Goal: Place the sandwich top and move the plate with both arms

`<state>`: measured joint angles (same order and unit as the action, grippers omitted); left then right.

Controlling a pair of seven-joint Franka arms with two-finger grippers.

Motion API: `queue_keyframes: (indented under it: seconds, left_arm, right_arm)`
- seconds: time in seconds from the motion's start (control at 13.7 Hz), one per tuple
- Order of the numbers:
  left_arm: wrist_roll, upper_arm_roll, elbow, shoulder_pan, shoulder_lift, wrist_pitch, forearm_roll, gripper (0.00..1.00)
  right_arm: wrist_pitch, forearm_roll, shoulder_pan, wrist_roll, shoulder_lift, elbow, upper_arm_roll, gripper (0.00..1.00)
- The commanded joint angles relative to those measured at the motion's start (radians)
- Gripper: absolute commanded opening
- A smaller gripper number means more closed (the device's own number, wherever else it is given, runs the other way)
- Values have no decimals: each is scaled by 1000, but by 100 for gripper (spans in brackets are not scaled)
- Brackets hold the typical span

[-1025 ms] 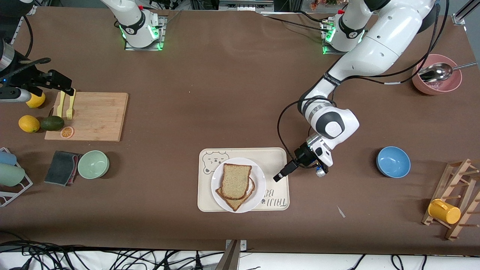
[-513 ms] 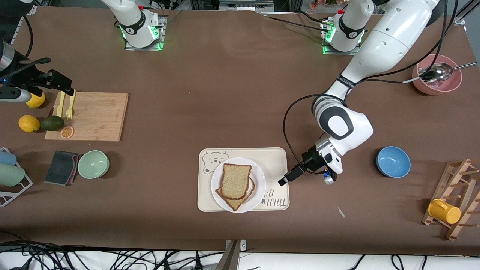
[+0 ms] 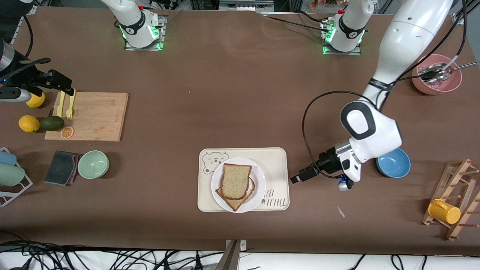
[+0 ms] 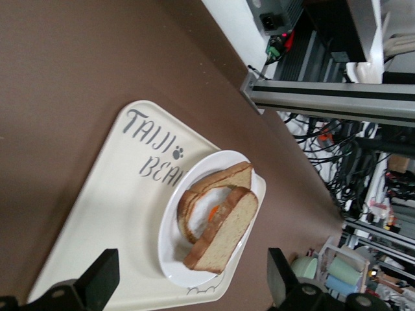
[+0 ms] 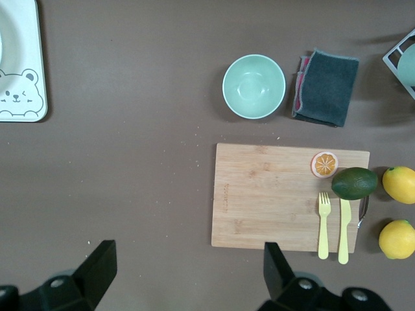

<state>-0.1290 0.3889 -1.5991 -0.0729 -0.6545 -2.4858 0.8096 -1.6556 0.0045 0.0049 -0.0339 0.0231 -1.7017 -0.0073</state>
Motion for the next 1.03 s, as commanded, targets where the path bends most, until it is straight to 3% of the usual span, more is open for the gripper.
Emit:
queue_keyframes:
  seconds: [0.0, 0.51, 0.95]
  left_arm:
    - [-112, -30, -12, -14, 72, 103, -166, 100]
    - [-198, -102, -12, -24, 203, 350, -536, 100]
    - [-198, -139, -12, -76, 318, 537, -728, 100]
  right_arm:
    - [19, 6, -8, -3, -3, 19, 4, 100]
    - [19, 6, -8, -3, -3, 19, -2, 100]
    - [19, 6, -8, -3, -3, 19, -2, 100]
